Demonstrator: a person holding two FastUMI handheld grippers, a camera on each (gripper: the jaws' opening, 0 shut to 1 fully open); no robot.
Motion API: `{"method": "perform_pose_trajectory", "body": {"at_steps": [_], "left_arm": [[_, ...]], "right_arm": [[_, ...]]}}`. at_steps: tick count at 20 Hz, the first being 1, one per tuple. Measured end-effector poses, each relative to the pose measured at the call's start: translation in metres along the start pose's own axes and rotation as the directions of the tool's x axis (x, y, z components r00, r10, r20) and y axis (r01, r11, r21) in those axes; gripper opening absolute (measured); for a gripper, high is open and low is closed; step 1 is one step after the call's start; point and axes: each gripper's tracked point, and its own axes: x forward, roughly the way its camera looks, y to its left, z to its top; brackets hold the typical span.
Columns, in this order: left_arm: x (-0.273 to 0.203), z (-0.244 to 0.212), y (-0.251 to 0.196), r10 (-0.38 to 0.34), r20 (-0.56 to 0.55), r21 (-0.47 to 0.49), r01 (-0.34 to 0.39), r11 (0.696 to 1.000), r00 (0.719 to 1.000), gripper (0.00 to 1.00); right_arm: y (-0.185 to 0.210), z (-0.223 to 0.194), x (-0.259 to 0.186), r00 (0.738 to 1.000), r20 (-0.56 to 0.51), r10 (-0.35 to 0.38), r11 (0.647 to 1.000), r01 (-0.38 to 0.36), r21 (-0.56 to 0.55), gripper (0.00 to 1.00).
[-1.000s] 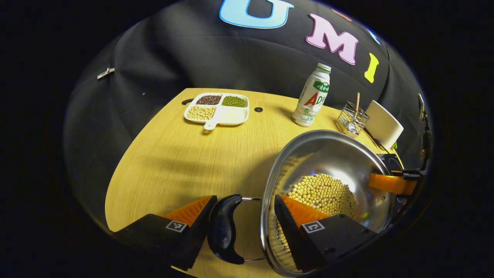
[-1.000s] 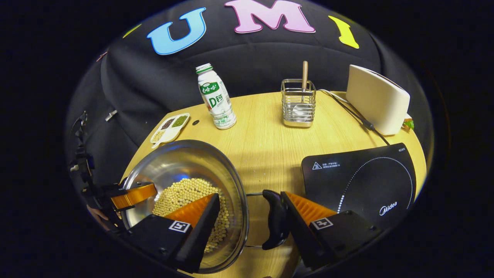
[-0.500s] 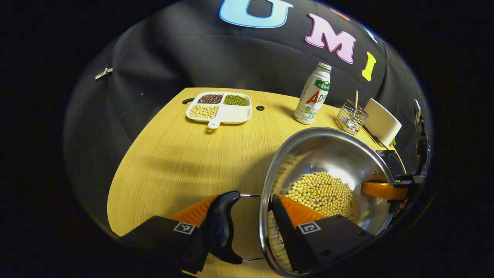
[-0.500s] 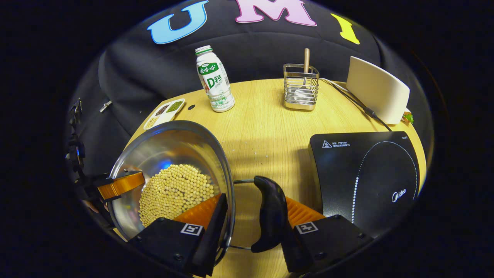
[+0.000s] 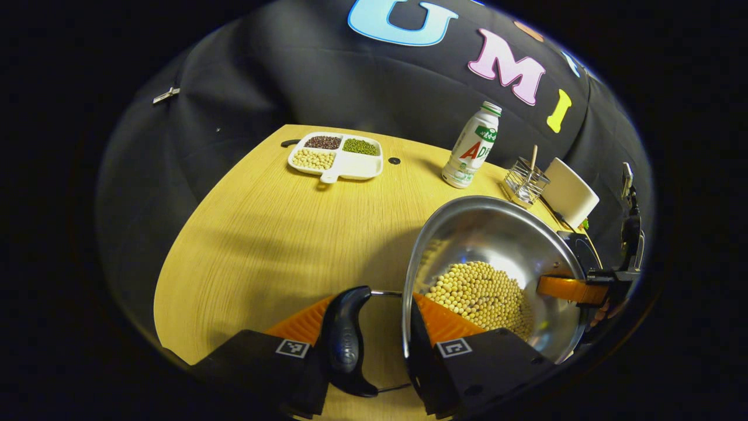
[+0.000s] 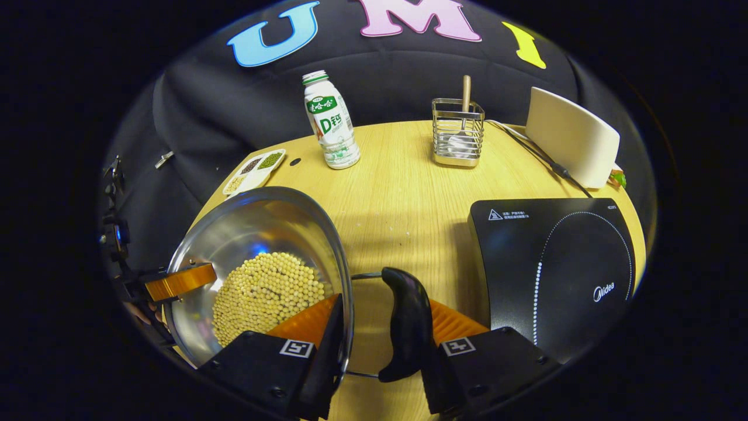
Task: First push the handle of the pot to place it horizontally, then grasp the pot with both hands and set it on the induction cooktop.
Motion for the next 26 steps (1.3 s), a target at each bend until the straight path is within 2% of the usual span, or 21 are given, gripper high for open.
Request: {"method": "perform_pose_trajectory", "body": {"at_steps": [1, 3, 4, 5, 11, 12, 13, 19, 26], "left_arm": [[-0.003, 0.0, -0.001, 0.001, 0.001, -0.004, -0.001, 1.0, 1.0, 0.65], [-0.007, -0.002, -0.002, 0.003, -0.001, -0.012, -0.003, 1.0, 1.0, 0.64], [-0.01, 0.0, -0.003, 0.003, 0.005, -0.017, -0.003, 1.0, 1.0, 0.64], [-0.014, 0.001, -0.005, 0.004, 0.01, -0.017, -0.004, 1.0, 1.0, 0.65], [-0.041, 0.016, -0.024, 0.007, 0.032, 0.002, -0.007, 1.0, 0.999, 0.64], [-0.047, 0.019, -0.029, 0.005, 0.035, 0.005, -0.006, 1.0, 0.999, 0.64], [-0.051, 0.021, -0.035, 0.004, 0.037, 0.01, -0.005, 1.0, 0.999, 0.64], [-0.07, 0.032, -0.081, -0.005, 0.045, 0.021, 0.004, 1.0, 0.999, 0.63], [-0.067, 0.04, -0.157, -0.032, 0.043, 0.025, 0.031, 0.999, 0.999, 0.64]], "right_arm": [[0.0, 0.0, -0.001, 1.0, 0.002, 0.0, 1.0, 0.0, 0.002, 0.64], [0.001, 0.004, -0.006, 1.0, 0.02, -0.003, 1.0, 0.003, -0.007, 0.64], [0.001, 0.007, -0.009, 1.0, 0.031, -0.003, 1.0, 0.003, -0.009, 0.6], [0.002, 0.009, -0.013, 0.999, 0.04, -0.003, 1.0, 0.004, -0.01, 0.64], [-0.005, 0.026, -0.044, 0.996, 0.088, 0.0, 1.0, 0.0, -0.003, 0.64], [-0.007, 0.03, -0.052, 0.995, 0.095, -0.001, 1.0, 0.001, -0.001, 0.6], [-0.011, 0.032, -0.059, 0.995, 0.101, -0.002, 1.0, 0.002, 0.0, 0.64], [-0.045, 0.051, -0.098, 0.991, 0.13, -0.012, 1.0, 0.011, 0.007, 0.64], [-0.112, 0.075, -0.13, 0.987, 0.154, -0.035, 0.999, 0.033, 0.013, 0.64]]}}
